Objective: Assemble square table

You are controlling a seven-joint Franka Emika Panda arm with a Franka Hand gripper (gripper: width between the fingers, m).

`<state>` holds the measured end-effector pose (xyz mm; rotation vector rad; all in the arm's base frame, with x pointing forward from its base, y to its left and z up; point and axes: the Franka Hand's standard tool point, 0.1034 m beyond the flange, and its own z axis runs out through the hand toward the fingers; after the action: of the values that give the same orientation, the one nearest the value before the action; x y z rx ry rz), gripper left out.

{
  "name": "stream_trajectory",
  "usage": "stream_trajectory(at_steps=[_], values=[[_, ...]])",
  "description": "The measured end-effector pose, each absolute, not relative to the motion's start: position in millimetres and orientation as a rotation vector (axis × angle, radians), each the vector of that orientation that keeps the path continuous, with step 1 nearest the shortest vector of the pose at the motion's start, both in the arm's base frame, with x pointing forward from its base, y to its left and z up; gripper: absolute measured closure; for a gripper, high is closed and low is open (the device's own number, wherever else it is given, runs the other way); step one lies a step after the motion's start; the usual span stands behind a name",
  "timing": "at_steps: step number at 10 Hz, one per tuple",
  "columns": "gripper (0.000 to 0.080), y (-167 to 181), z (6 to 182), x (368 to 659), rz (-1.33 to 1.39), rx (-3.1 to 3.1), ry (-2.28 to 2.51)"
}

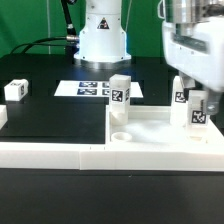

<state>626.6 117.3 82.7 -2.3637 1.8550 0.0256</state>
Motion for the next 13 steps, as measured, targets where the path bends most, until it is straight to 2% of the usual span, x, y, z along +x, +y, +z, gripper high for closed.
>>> stream_trajectory(at_steps=[1,5,8,10,11,12,13], values=[[0.0174,120.6,83.8,629.2,-0.016,-2.539,1.587],[0.0151,118.3,83.4,629.3,-0.051,-2.740,1.234],[0.0150,123.3,80.2,630.5,-0.085,-3.082,0.388],[0.0150,120.2,79.5,631.5,-0.091,-3.076,0.428],[0.0251,120.3,79.4,631.4,-0.091,-3.073,0.444],[0.0386,120.6,79.2,631.3,-0.088,-3.051,0.554],[0.0386,120.8,79.0,631.1,-0.083,-3.022,0.680]])
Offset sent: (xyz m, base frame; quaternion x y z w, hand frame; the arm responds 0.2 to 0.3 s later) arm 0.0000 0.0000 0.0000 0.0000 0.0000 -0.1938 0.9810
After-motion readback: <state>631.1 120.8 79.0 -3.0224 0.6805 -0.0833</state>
